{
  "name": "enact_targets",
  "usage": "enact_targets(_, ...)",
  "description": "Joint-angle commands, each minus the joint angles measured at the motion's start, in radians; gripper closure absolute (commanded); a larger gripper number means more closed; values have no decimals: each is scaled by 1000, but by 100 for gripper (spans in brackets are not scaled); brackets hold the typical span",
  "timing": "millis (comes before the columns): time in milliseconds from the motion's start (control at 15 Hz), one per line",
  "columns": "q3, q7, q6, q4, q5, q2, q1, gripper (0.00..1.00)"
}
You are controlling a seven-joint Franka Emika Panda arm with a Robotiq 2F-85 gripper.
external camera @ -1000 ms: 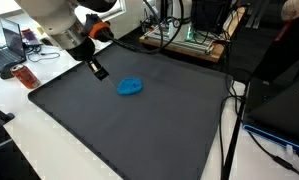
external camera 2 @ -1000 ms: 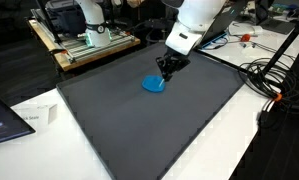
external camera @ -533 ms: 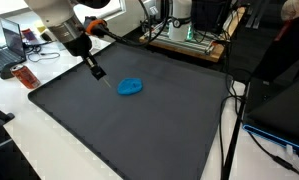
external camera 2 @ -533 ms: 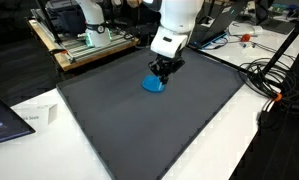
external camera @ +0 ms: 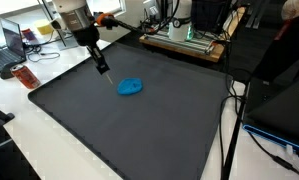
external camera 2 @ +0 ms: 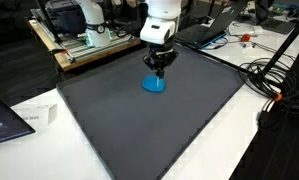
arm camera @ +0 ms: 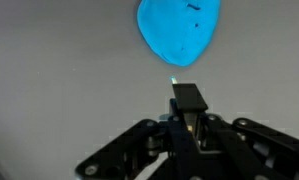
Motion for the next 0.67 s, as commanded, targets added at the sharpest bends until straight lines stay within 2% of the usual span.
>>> enact_targets(0,8,-63,98,-179,54,-129,-14,97)
enact_targets(600,13,-200,211,-362,178,-239,-44,97)
